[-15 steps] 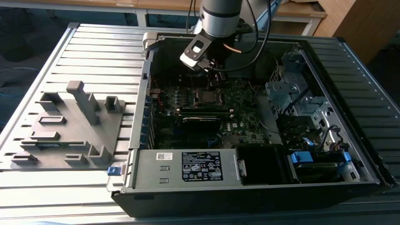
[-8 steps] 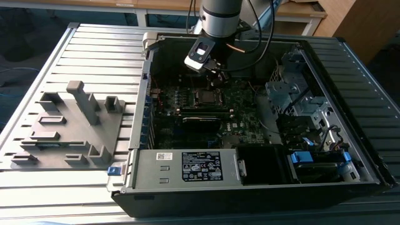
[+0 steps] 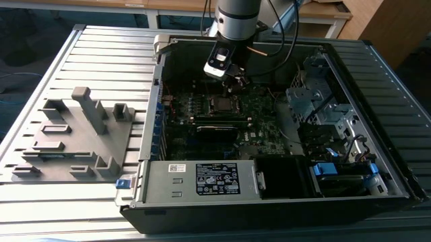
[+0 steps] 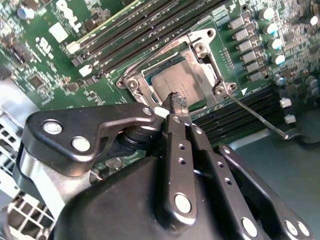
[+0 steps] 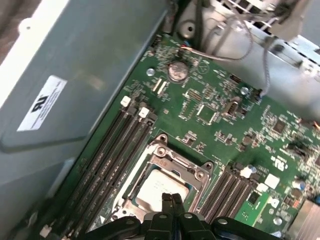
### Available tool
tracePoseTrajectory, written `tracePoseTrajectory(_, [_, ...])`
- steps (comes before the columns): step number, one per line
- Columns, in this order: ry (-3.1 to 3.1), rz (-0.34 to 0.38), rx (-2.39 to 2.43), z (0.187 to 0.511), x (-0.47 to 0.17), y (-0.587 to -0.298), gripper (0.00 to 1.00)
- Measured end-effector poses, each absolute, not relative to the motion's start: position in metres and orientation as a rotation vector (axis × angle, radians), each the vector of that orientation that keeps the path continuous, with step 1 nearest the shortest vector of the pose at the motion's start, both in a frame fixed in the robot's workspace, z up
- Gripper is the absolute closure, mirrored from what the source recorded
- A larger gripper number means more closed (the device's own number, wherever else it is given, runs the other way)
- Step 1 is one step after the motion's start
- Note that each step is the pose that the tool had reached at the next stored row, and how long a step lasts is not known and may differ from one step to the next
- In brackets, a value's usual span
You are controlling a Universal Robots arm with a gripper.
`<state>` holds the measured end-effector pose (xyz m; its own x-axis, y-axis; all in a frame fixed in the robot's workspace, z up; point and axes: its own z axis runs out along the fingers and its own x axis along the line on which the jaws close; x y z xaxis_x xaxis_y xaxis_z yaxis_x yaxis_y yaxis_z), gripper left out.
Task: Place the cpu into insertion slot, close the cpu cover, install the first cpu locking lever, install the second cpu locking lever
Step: 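Close the cpu cover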
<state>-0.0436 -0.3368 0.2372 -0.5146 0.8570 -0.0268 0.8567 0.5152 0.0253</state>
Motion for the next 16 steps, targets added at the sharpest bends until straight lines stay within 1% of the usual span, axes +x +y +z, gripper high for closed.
tracePoseTrajectory(16, [2.872, 0.025, 1.19, 0.237, -0.0436, -0.3368, 0.89])
